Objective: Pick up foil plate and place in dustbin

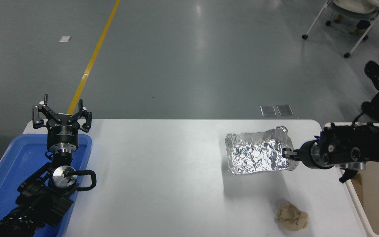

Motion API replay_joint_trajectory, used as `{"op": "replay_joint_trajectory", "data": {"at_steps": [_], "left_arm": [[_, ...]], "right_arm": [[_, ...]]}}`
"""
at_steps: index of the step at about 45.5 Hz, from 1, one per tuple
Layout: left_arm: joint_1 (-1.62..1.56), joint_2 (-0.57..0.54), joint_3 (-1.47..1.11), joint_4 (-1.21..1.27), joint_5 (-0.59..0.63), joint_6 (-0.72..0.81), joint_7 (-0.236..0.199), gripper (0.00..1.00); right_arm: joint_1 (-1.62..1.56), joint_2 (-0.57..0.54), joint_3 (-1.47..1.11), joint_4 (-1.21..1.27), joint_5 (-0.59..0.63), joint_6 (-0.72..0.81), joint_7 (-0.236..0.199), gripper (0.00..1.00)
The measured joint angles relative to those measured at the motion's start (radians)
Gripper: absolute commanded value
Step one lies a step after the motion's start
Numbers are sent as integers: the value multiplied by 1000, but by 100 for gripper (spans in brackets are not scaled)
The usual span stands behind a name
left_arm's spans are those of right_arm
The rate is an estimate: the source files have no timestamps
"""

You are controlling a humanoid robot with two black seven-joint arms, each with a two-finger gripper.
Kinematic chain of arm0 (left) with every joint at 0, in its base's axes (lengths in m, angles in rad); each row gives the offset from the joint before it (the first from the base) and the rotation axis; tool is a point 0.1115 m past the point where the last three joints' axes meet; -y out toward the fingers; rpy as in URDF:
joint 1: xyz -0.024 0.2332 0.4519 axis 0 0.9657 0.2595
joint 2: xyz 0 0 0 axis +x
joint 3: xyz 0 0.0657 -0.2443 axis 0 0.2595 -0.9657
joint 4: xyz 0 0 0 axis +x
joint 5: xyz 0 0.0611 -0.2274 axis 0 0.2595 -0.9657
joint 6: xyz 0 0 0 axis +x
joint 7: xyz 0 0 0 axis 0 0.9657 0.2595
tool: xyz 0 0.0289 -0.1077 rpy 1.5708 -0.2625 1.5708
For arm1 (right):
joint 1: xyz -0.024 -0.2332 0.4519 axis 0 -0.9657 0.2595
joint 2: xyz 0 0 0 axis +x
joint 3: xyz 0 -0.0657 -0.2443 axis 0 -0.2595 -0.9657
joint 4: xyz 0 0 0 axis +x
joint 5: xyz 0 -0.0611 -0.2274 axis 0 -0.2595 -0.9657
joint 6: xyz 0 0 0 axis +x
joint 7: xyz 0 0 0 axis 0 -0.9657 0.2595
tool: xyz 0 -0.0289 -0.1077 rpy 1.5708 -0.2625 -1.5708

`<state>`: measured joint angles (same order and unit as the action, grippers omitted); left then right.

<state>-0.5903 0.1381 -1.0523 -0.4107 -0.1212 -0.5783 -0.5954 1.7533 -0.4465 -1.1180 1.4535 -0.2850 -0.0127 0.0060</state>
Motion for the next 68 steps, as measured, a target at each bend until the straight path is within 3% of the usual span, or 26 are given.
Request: {"op": "replay_joint_trajectory", "data": {"at_steps": [19,38,51,68], "left_arm": [[1,0,0,1,0,0,0,99],[1,0,0,1,0,0,0,99],[1,0,-1,1,0,0,0,99],[1,0,0,1,0,0,0,99]], "right_arm": [[468,-164,-61,214,-10,321,5,0],[717,-234,-90,266,-12,534,6,0],[601,-252,-90,195,-42,531,6,0],[205,-273,29,-146,-67,506,6,0]]}}
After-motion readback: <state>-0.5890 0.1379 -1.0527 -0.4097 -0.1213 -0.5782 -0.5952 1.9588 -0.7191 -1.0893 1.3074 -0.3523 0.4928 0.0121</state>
